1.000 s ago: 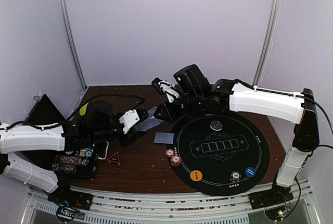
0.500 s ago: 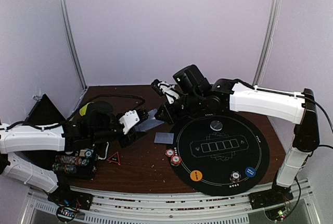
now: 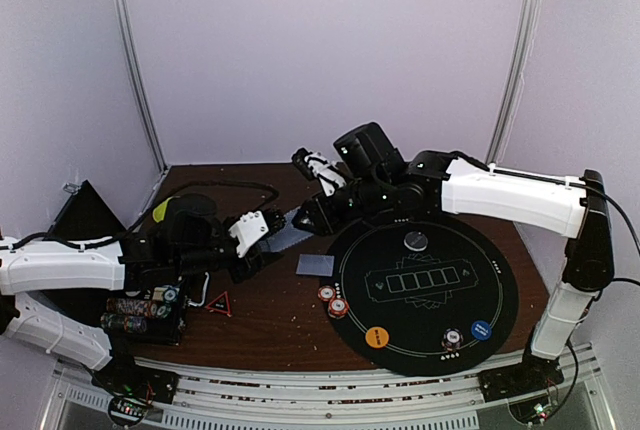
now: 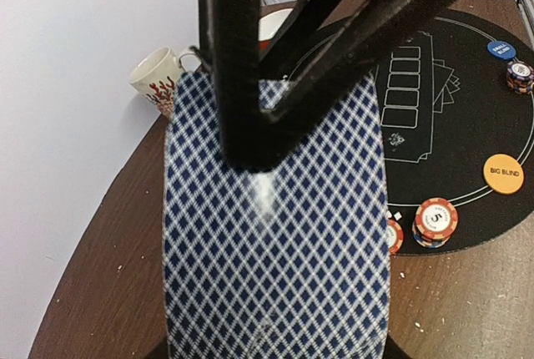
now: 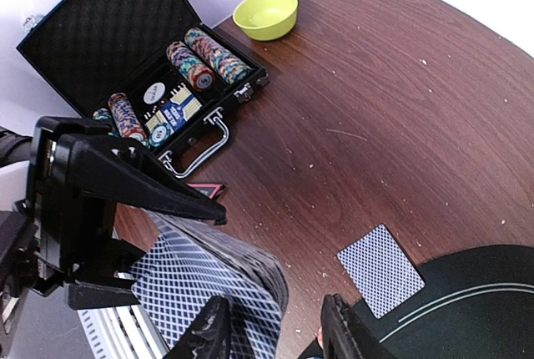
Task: Distribute texas hold em gaming equipment
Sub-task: Pick up the poker card from the face-down deck piles.
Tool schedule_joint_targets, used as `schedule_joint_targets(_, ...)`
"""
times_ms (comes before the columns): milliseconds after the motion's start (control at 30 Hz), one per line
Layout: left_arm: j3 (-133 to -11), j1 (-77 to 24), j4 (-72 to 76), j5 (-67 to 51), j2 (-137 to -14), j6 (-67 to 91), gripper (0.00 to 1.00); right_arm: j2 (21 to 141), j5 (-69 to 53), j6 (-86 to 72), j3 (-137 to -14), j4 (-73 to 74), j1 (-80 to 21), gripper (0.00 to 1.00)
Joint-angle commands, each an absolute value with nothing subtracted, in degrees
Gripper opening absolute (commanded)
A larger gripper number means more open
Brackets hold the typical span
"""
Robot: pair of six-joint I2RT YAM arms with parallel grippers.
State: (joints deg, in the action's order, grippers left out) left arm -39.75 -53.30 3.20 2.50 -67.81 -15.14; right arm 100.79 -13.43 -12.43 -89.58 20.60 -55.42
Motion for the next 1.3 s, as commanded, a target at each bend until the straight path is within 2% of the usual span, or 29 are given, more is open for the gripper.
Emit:
schedule_joint_targets(0, -40.0, -53.2, 7.5, 1.8, -66.9, -15.6, 0.48, 100.9, -15.2, -13.4, -88.7, 18.3, -55.7, 0.4)
schedule_joint_targets(133, -40.0, -53.2, 7.5, 1.8, -66.8, -15.4, 0.48, 100.7, -13.8, -13.4, -88.5, 19.4, -55.7, 0.4)
schedule_joint_targets(267, -40.0, -53.2, 7.6, 1.5, -66.9, -15.3, 0.48, 100.1, -10.5, -12.9, -88.6, 21.4, -55.7, 0.31)
schedule_joint_targets(433, -40.1, -53.2, 7.6, 1.3, -67.0, -15.1, 0.48, 99.8, -13.8, -13.8, -88.9, 20.8, -55.7, 0.15)
schedule_joint_targets(533, -40.1, -53.2, 7.7, 1.4, -67.0, -15.0, 0.48, 99.8, -13.5, -13.9, -89.6, 21.9, -55.7, 0.11)
schedule_joint_targets(733, -40.2, -53.2, 7.7, 1.7, -67.1, -14.8, 0.48, 98.8, -12.3, -13.9, -89.7, 23.6, -55.6, 0.1)
schedule_joint_targets(1000, -40.1, -53.2, 7.7, 2.1, -67.2, -15.0, 0.48, 97.4, -11.2, -13.9, -88.7, 24.3, -55.6, 0.15)
schedule_joint_targets(1267, -40.1, -53.2, 7.7, 1.8, -67.1, -14.9, 0.48, 97.0, -10.4, -14.1, -88.7, 25.7, -55.6, 0.11)
